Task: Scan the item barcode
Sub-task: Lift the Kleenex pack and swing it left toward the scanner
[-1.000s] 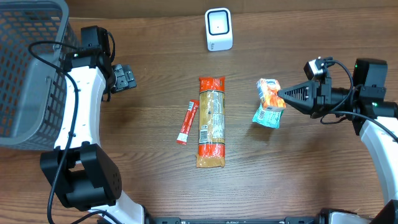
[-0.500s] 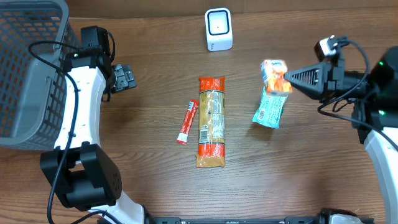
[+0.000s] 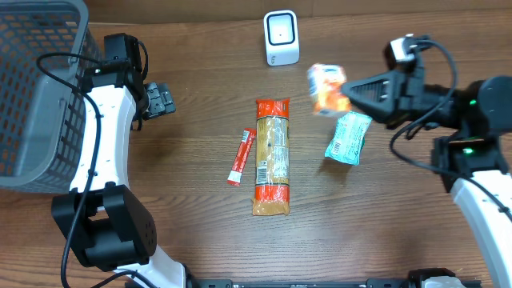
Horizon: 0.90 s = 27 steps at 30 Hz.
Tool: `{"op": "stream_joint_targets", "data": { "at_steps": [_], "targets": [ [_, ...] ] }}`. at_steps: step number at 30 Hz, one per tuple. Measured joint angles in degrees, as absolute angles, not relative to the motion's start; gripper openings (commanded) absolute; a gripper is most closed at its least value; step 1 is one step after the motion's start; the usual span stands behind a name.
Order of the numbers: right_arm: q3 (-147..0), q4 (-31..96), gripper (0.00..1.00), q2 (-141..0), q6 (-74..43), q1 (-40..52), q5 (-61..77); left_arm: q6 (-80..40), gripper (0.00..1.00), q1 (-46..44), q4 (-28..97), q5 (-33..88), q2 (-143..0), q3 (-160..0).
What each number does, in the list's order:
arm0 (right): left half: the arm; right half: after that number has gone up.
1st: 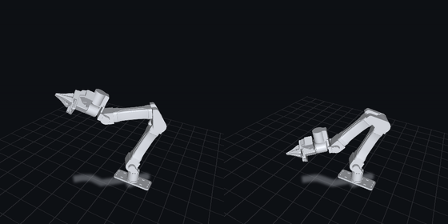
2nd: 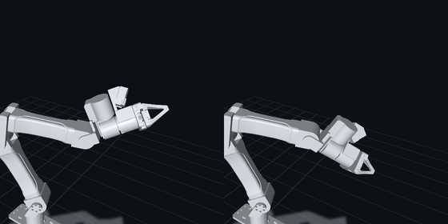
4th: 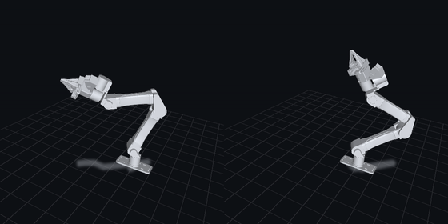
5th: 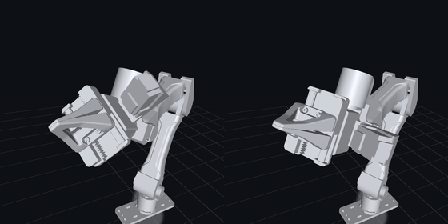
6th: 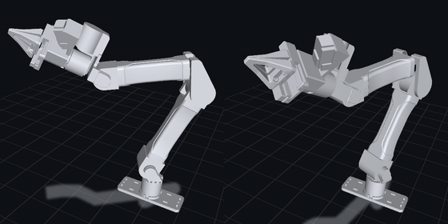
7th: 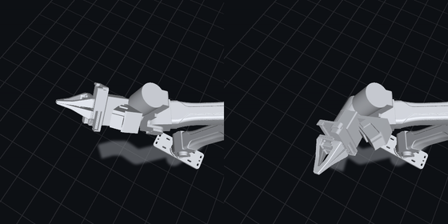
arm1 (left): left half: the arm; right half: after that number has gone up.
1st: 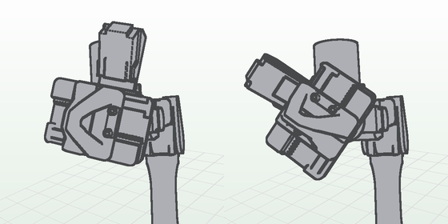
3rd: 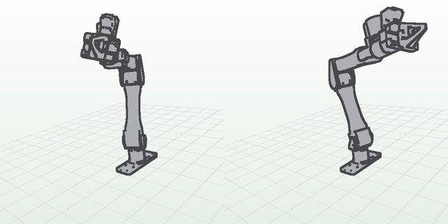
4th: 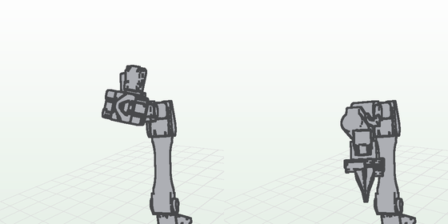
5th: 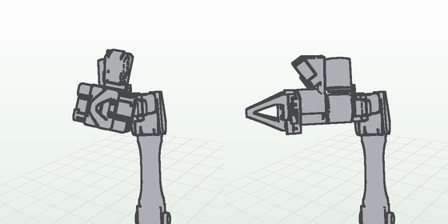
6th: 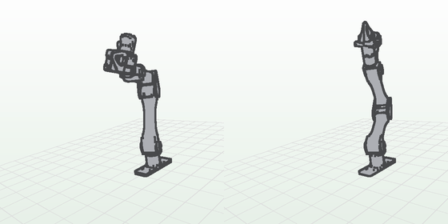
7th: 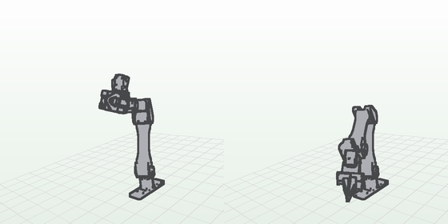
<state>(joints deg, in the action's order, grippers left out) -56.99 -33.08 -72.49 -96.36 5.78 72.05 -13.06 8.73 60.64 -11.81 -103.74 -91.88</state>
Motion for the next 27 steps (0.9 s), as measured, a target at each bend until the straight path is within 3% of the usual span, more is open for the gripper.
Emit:
{"op": "stream_joint_targets", "data": {
  "at_steps": [10, 27],
  "targets": [
    [-57.04, -65.25, 0.04, -72.47, -108.51, 9.61, 65.28, -13.08, 1.0, 8.73, 60.64, -11.81, -103.74, -91.88],
    [-57.04, -73.12, 0.04, -72.38, -115.92, 8.54, 55.57, -13.06, 1.0, 8.73, 60.64, -11.79, -103.74, -91.88]
  ]
}}
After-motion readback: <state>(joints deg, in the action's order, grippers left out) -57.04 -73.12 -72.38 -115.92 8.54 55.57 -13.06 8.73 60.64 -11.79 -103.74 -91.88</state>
